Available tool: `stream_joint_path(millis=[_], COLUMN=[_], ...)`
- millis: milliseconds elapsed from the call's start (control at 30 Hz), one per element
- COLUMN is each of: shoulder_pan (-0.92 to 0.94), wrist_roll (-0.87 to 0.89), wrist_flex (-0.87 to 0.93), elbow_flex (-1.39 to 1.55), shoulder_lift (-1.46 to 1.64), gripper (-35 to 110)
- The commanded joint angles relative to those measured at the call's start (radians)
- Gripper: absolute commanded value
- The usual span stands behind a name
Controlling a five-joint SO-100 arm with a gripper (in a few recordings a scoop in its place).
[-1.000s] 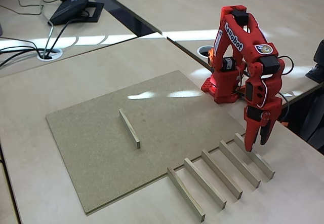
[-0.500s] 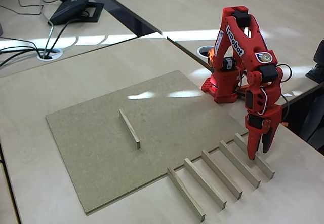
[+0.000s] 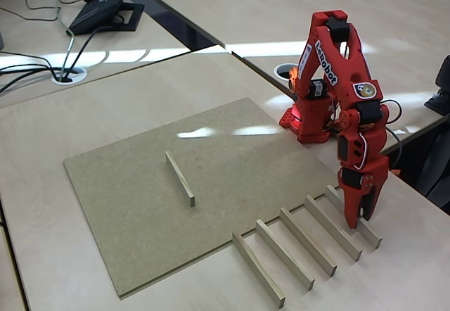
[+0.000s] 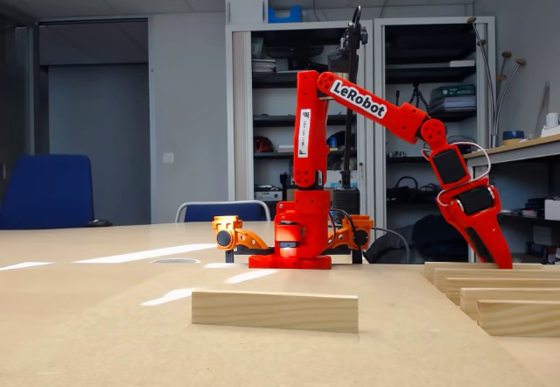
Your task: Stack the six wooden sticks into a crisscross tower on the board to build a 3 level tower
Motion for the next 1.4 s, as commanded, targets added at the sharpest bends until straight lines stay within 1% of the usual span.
stream_joint_path(millis=[0,300,433,600,767,900,967,1067,1133,1200,1367], shoulder_pan=[-0.005,0.015,0.02,0.031,0.038,0.057,0.074,0.132,0.193,0.27,0.495], wrist_roll=[0.006,-0.003,0.0,0.017,0.023,0.028,0.032,-0.018,-0.087,-0.178,-0.417], wrist_flex=[-0.005,-0.008,-0.021,-0.032,0.025,0.192,0.334,0.555,0.672,0.746,0.816], elbow_flex=[0.012,0.04,0.055,0.077,0.054,-0.052,-0.135,-0.276,-0.341,-0.37,-0.341], shoulder_lift=[0.012,0.02,0.021,0.028,0.049,0.097,0.12,0.141,0.153,0.17,0.224], gripper=[13,12,9,0,0,0,0,0,0,0,0])
